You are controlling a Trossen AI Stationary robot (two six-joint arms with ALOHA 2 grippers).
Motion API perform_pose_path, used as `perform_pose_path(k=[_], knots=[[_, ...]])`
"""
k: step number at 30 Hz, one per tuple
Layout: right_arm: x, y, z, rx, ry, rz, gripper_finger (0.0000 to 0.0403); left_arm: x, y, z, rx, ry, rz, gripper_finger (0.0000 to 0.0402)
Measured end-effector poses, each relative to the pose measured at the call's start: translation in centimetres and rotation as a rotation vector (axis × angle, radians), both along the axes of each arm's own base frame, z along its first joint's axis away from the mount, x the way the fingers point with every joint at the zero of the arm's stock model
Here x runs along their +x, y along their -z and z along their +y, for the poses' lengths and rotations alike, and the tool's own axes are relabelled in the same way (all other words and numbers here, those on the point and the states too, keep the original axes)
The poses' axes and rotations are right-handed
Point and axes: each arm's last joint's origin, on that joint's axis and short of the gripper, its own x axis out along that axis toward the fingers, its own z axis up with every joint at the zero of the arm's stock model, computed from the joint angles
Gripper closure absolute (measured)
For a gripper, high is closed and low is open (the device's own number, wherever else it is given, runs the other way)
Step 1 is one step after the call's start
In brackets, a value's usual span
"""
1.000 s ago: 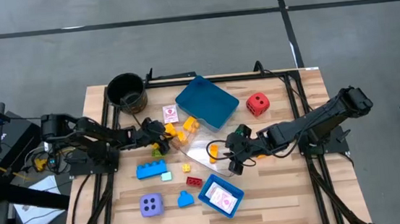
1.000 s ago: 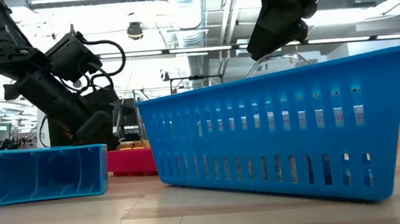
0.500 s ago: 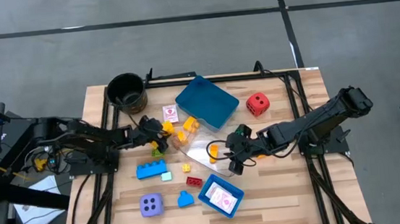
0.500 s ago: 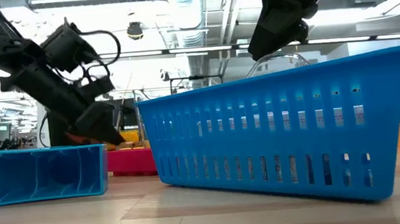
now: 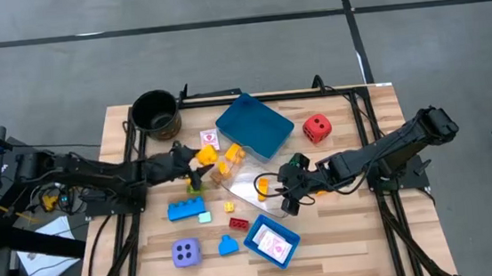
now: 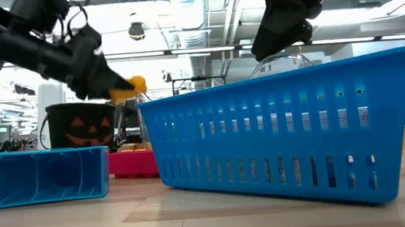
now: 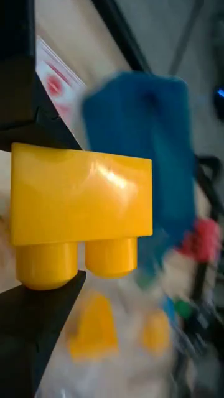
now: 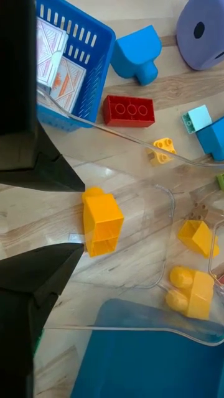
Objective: Pick & Place Toys
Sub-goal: Put the yellow game piece block into the transparent bin
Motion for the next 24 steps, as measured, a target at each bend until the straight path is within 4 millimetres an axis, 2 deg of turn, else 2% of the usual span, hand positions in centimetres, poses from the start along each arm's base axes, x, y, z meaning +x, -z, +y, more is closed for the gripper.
perform_pose_path(k=[8, 16, 19, 24], knots=[[0.0, 0.0, 0.0, 0.000, 0.000, 0.000, 0.0267, 0.4, -1.6, -2.5, 0.027, 0.144, -0.156, 0.0141], [0.0, 0.0, 0.0, -0.001, -0.001, 0.000, 0.0266, 1.1, -1.7, -3.2, 0.021, 0.176, -0.214, 0.0141], [0.0, 0.0, 0.0, -0.002, -0.001, 0.000, 0.0266, 2.1, -1.5, -3.4, 0.018, 0.196, -0.195, 0.0141], [0.0, 0.0, 0.0, -0.002, -0.001, 0.001, 0.0266, 4.9, -1.3, -3.8, 0.032, 0.227, -0.133, 0.0141]])
